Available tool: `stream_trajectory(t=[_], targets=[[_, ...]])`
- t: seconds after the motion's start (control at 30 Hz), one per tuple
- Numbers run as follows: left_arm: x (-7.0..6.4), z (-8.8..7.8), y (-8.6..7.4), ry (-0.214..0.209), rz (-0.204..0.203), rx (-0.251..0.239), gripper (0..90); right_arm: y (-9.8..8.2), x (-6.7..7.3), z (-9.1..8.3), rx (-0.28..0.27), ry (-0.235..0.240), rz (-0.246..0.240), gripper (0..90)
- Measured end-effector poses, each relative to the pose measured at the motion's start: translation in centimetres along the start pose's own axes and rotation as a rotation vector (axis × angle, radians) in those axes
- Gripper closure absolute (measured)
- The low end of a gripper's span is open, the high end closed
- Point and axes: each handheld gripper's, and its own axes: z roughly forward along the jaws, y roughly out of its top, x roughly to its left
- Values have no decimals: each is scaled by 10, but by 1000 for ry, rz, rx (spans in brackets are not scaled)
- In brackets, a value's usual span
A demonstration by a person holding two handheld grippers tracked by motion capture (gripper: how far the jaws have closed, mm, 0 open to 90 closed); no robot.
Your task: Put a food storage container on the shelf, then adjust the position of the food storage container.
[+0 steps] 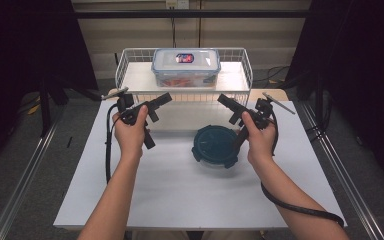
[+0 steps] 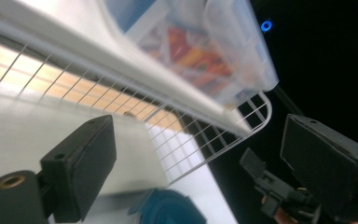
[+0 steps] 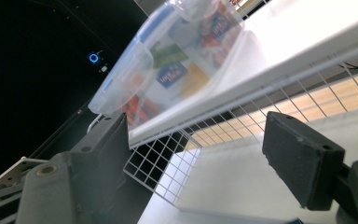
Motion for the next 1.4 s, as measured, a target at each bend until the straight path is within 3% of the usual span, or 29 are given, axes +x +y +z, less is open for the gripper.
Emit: stream_trajectory(t=[0.23,0.6,0.97,1.07,1.3,1.4], targets=[[4,5,-17,6,-14,29,88,-11,-11,-15,14,-4,21,216],[7,11,-32,6,-4,71,75,-18,-25,-31,10,-26,9,212],[9,28,-51,9,17,161,45,-26,-38,-51,5,-63,7,208],[11,32,-55,2,16,212,36,-28,-40,-56,14,-78,12,207],[13,40,-65,8,16,274,35,-36,-49,-61,29,-103,11,195],[15,41,-69,18,38,292,34,-41,-52,-61,38,-109,16,189]])
